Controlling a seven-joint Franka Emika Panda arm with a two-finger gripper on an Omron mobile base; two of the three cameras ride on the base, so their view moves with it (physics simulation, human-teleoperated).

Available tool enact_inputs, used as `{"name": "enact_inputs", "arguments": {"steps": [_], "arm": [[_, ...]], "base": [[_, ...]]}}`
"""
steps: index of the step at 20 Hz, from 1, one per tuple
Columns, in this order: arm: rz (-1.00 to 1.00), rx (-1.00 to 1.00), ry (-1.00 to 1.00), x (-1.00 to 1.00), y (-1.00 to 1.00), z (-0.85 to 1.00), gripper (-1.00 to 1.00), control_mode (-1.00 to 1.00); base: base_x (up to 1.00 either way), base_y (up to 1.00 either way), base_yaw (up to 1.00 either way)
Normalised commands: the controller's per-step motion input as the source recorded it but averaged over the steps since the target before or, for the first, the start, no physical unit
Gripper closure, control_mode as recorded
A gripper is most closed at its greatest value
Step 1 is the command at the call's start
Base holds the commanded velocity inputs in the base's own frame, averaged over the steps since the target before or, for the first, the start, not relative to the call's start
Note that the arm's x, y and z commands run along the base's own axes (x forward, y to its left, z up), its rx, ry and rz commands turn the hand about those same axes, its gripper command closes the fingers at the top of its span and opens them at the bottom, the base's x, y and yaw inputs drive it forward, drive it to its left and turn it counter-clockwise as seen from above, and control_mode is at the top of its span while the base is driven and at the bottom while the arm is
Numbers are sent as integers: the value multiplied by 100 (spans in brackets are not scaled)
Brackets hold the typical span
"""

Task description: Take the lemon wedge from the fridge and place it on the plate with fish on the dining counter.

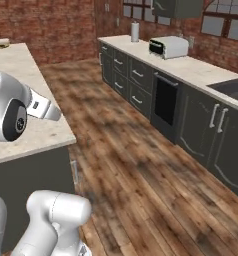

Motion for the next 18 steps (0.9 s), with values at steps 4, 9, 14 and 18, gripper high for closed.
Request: {"name": "enact_inputs", "arguments": {"steps": [4, 9, 14, 18], "arm": [[0, 0, 0, 0, 0, 0, 100, 100], [0, 0, 0, 0, 0, 0, 100, 100], [0, 0, 0, 0, 0, 0, 100, 100], [0, 0, 0, 0, 0, 0, 100, 100]], "base": [[100, -100, 11], [100, -100, 19], [99, -98, 27], [85, -75, 42]]}}
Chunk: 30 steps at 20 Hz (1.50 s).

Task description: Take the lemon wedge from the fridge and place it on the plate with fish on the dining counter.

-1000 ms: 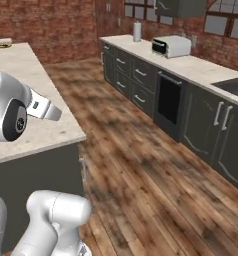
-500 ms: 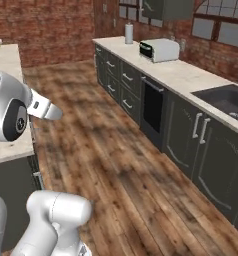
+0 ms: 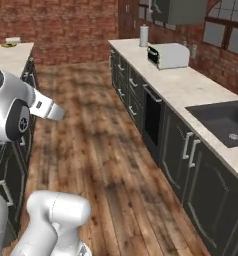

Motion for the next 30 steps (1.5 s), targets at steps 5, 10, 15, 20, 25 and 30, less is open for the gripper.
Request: {"name": "enact_inputs", "arguments": {"steps": [5, 10, 15, 20, 25, 30], "arm": [[0, 0, 0, 0, 0, 0, 100, 100], [0, 0, 0, 0, 0, 0, 100, 100], [0, 0, 0, 0, 0, 0, 100, 100], [0, 0, 0, 0, 0, 0, 100, 100], [0, 0, 0, 0, 0, 0, 100, 100], [0, 0, 0, 0, 0, 0, 100, 100]], "base": [[68, -46, 56], [90, -90, 33], [100, -94, 4], [100, -10, 8], [100, 55, 0], [100, 90, 0]]}}
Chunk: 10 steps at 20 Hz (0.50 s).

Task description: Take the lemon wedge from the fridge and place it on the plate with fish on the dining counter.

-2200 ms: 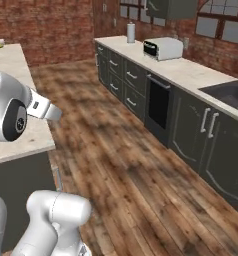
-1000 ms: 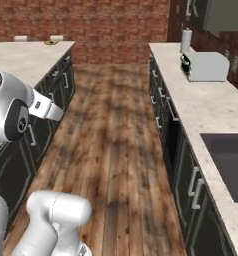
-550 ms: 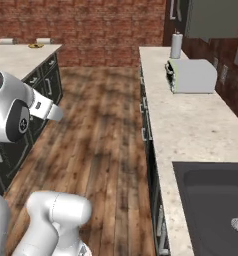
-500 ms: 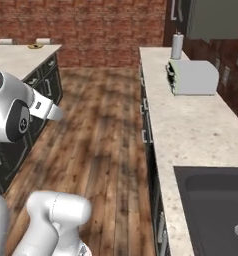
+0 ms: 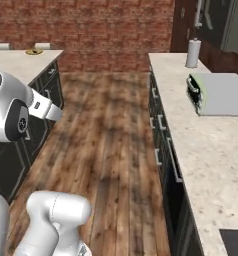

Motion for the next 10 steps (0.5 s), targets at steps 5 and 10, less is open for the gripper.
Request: {"name": "enact_inputs", "arguments": {"steps": [5, 10], "arm": [[0, 0, 0, 0, 0, 0, 100, 100], [0, 0, 0, 0, 0, 0, 100, 100]], "base": [[100, 94, -1], [100, 13, 0]]}}
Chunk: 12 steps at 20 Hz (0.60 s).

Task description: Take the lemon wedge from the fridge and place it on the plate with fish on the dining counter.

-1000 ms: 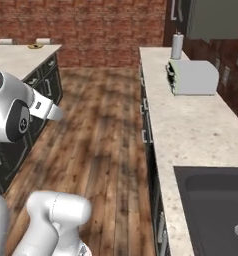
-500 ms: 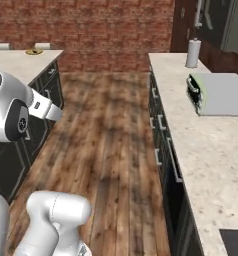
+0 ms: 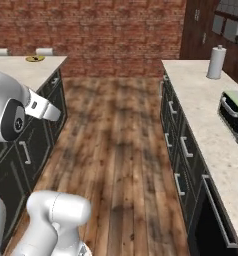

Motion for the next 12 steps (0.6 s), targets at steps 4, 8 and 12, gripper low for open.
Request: {"name": "enact_inputs", "arguments": {"steps": [4, 8, 12], "arm": [[0, 0, 0, 0, 0, 0, 100, 100], [0, 0, 0, 0, 0, 0, 100, 100], [0, 0, 0, 0, 0, 0, 100, 100]], "base": [[100, -31, -2], [100, -38, -4], [100, -24, 0]]}}
